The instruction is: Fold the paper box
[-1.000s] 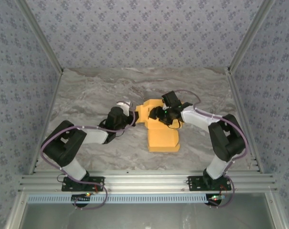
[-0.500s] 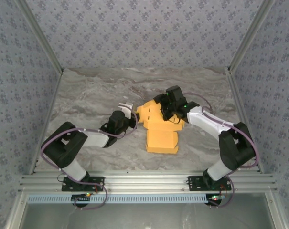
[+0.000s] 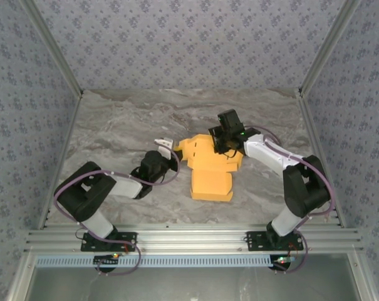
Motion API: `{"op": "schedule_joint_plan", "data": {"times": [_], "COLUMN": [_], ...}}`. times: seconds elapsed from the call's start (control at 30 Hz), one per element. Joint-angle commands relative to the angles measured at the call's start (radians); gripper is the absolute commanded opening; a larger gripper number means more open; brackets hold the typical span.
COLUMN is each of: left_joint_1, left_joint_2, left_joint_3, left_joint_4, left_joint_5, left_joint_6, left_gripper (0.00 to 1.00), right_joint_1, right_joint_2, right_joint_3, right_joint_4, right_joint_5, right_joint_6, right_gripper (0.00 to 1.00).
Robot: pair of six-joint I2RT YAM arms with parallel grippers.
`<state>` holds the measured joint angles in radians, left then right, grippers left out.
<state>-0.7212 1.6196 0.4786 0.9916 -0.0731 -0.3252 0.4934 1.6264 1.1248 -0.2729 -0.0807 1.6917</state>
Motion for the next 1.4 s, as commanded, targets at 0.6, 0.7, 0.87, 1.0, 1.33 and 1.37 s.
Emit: {"op": "schedule_joint_plan", "data": {"times": [0.6, 0.7, 0.87, 1.0, 1.33, 1.37], "left_joint_1": [0.124, 0.127, 0.127, 0.123, 0.125, 0.125], "left_joint_2": [-0.192, -0.211, -0.146, -0.099, -0.184, -0.179], "left_joint_3": [-0.095, -0.123, -0.118, -0.131, -0.161, -0.153], "left_joint_4": [-0.072, -0.097, -0.064, 0.01, -0.066, -0.083], "left_joint_5": [0.247, 0.273, 0.388, 0.386, 0.296, 0.299], "left_joint_6": [-0.014, 0.086, 0.123, 0.11, 0.2, 0.216], "left_gripper": [0.89, 0.89, 0.89, 0.89, 0.9, 0.9], "right_joint_1": [0.007, -0.025, -0.066, -0.077, -0.08, -0.08], "right_joint_2": [-0.017, -0.017, 0.01, 0.004, -0.005, 0.007], "right_joint_3": [-0.093, -0.162, -0.275, -0.327, -0.332, -0.339], "right_joint_4": [0.182, 0.334, 0.614, 0.747, 0.816, 0.847], "right_joint_5": [-0.023, -0.112, -0.248, -0.288, -0.329, -0.329], "right_joint_6": [-0.271, -0.272, -0.25, -0.23, -0.259, -0.263], "right_gripper": [0.0, 0.0, 0.0, 0.0, 0.0, 0.0]}}
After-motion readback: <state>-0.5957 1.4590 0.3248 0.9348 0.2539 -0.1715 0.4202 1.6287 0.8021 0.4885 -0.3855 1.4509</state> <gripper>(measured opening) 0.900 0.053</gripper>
